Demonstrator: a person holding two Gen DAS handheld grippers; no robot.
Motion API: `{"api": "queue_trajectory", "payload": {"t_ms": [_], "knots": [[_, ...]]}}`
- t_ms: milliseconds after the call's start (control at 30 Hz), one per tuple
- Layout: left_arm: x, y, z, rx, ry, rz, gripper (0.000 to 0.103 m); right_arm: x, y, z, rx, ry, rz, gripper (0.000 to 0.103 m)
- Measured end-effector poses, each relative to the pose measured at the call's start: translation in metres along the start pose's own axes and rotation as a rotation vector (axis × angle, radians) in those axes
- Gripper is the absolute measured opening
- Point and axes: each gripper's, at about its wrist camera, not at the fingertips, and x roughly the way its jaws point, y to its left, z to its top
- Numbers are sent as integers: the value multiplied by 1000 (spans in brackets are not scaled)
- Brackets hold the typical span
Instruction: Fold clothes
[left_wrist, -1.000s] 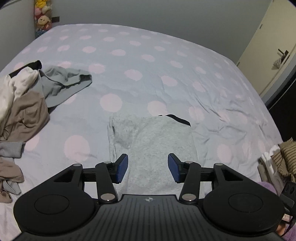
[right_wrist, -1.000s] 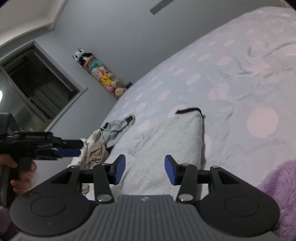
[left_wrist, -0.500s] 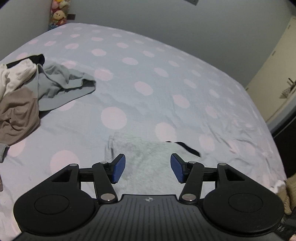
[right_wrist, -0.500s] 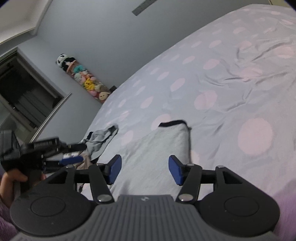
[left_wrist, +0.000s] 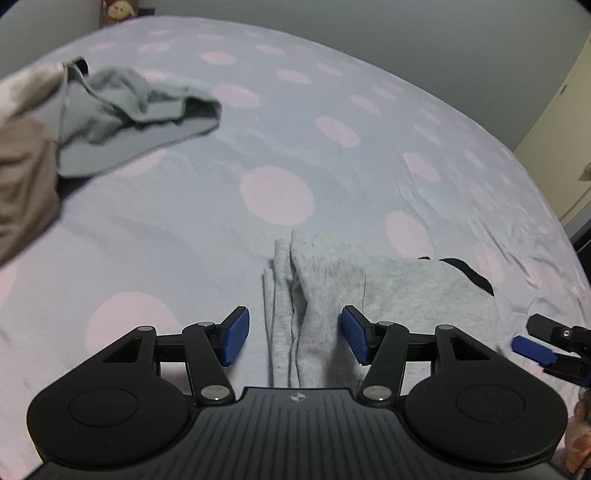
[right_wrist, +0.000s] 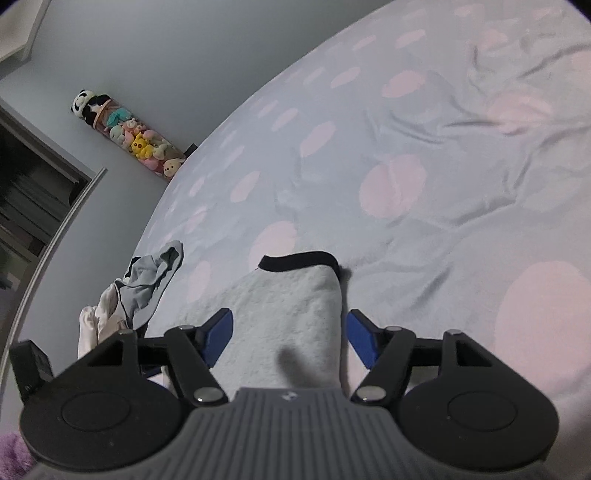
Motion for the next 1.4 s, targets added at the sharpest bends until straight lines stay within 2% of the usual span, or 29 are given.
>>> {"api": "queue_trajectory", "payload": {"t_ms": [100,367,400,467,533,567,600,700,767,800,867,1067,1267,1400], "knots": [[8,2,-1,10,-10,-29,59,8,-7,0,22,23,2,71],[17,1,-2,44,-31,-49,59,27,-11,1,4,48,-12,70],[17,1,-2,42,-33,-51,58,29,-9,0,-10,49,-13,70],[17,-1,-3,36,-36,-59,49,32,-7,-1,-38,52,-16,70],[18,-3,-4,48,-36,-59,46,33,-6,-2,-58,55,-16,69],[18,-4,-4,52,-37,-62,45,33,-6,-3,-59,59,-12,64],[18,-4,-4,54,-37,-64,43,34,-6,-3,-59,63,-9,55],[18,-5,-3,57,-42,-76,34,37,-9,-4,-42,74,3,40],[17,-6,-3,57,-47,-86,23,36,-10,-4,-34,74,13,28],[16,-7,-2,57,-49,-90,20,36,-11,-4,-30,74,22,25],[13,-9,-2,68,-62,-86,16,35,-9,-5,-48,67,25,24],[5,-11,-1,64,-80,-81,14,27,1,-6,-104,30,38,21],[-14,-30,-4,134,-137,-45,13,12,16,-9,-175,-25,63,19],[-35,-39,-5,158,-182,-47,12,-4,28,-13,-206,-68,84,18]]}}
